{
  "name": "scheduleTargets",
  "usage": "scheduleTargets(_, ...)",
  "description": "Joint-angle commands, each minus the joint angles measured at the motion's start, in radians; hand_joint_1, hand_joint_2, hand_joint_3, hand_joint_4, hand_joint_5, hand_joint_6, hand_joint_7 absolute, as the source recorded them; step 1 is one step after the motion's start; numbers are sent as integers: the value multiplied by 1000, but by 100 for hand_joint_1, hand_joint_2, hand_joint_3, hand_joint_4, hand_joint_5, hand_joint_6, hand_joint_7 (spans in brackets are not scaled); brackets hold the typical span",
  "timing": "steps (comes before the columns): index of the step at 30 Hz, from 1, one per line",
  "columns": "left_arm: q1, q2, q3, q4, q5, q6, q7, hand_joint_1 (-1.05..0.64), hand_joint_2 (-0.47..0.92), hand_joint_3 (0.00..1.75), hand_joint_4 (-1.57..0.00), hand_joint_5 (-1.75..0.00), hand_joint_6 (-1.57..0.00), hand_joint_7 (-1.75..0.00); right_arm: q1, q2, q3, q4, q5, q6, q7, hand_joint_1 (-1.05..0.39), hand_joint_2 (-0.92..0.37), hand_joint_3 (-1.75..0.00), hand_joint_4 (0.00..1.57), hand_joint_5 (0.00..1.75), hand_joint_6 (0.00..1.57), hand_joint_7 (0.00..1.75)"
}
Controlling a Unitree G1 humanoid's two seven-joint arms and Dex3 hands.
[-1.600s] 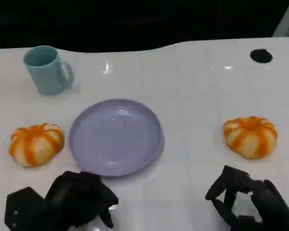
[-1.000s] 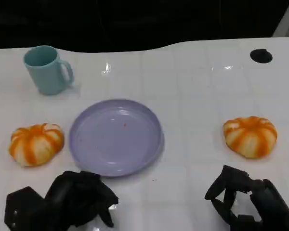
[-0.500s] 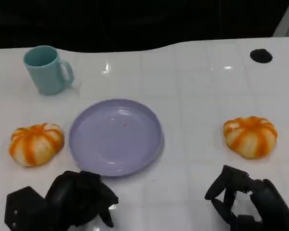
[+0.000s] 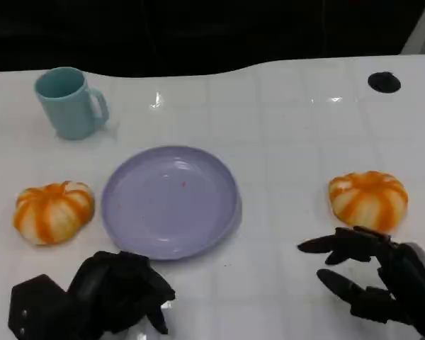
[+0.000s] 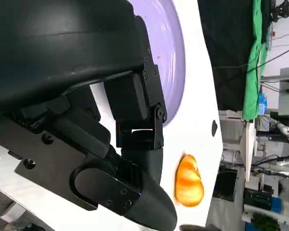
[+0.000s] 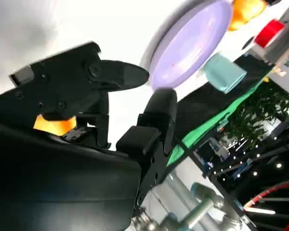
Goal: Grasp the bread from the table and place it into the plate.
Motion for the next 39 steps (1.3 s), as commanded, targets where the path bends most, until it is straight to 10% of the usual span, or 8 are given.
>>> scheduleTargets(1,-2,10,2,9,4,-9,0,-105,82,1,-144,-104,-152,-61,-8,-37,-23,-73,-52,61,-29,-42,-92,-14,34,64,59,10)
scheduleTargets(27,3,5,-7,10,5,-14,-1,-105,81,0,-145,-103,-153,-59,-200,-163,117,-97,-481,608,-45,-53,-89,0,0,46,32,0)
scheduleTargets(39,9,4,-12,3,6,-19,3,-105,82,0,-144,-103,-153,-59,-310,-156,223,81,-485,704,-61,-50,-84,0,1,43,31,1)
